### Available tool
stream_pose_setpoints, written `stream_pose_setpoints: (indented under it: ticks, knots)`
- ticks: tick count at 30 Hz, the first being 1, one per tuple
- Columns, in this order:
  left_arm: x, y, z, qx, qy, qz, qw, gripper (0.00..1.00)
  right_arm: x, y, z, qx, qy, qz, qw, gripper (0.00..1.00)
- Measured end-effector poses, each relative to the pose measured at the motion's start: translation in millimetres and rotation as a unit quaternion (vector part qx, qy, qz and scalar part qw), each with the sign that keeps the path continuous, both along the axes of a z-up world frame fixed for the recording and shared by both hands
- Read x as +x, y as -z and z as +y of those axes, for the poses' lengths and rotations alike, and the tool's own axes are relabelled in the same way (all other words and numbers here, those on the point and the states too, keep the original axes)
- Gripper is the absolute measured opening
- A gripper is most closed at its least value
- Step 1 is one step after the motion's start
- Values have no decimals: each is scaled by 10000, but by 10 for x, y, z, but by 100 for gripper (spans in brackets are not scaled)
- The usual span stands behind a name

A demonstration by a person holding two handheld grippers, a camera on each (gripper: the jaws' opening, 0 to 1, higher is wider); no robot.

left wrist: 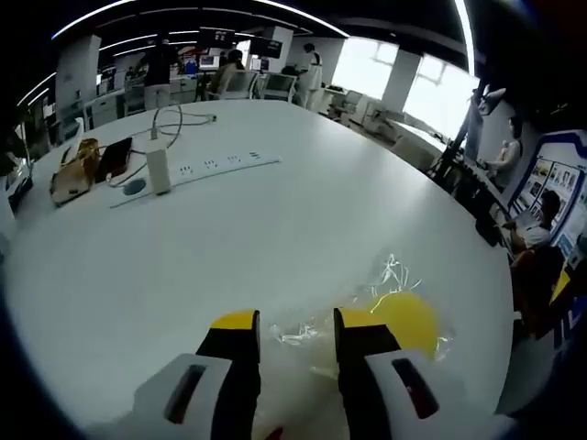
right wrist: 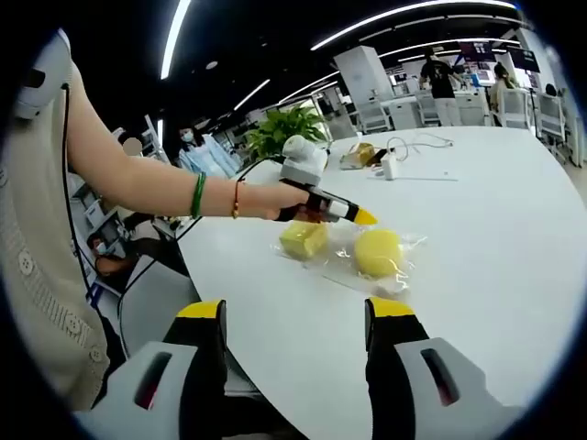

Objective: Compare the silicone blocks by pressing each to a similar depth, holding the contact briefly, and releasing to observe deformation and rebound differences across the visible hardness samples.

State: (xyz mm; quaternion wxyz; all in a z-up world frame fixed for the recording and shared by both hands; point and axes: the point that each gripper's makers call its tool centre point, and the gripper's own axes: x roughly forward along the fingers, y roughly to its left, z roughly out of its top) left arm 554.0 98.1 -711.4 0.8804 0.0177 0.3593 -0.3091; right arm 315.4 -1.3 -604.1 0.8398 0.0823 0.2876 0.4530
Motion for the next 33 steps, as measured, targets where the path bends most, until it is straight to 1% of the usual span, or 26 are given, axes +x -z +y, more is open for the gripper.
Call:
stream_pose_setpoints:
  ticks: [2,5,6,10,14,15,17,18,21,24,26,27,28,30,33]
  knots:
    - [-1,-60,12,1,-22,-61,10000,46,0,-9,17,-5,19,-7,10000,57]
    - [-2,-165,46,59,11,-246,9997,50,8,-45,61,29,48,-57,10000,57]
    - [2,-211,59,84,87,-354,9993,51,14,-52,79,23,68,-77,9999,57]
    - [-48,-334,124,38,123,-405,9991,52,43,-97,130,40,180,-148,9997,57]
    - [-163,-528,219,-69,156,-591,9981,51,84,-161,191,71,363,-241,9990,57]
    - [-209,-583,254,-93,190,-658,9976,51,94,-184,217,111,425,-247,9987,57]
    - [-302,-667,332,-131,240,-739,9969,53,129,-222,242,68,571,-402,9975,55]
    - [-348,-709,350,-187,320,-801,9961,54,122,-222,266,59,575,-377,9976,56]
    - [-516,-809,487,-269,320,-795,9960,54,102,-249,345,62,629,-410,9972,57]
    - [-702,-910,645,-263,343,-901,9950,55,38,-267,465,99,636,-375,9972,57]
    - [-848,-965,737,-300,392,-944,9943,56,13,-289,518,112,677,-431,9967,57]
    - [-875,-973,756,-301,398,-946,9943,56,4,-291,532,114,679,-426,9967,57]
    - [-986,-1006,852,-327,362,-924,9945,56,-38,-302,595,130,676,-416,9968,57]
    - [-1091,-1052,937,-362,323,-948,9943,56,-78,-309,651,142,681,-405,9968,57]
    - [-1293,-1161,1116,-455,175,-1024,9936,57,-173,-322,766,155,670,-392,9969,58]
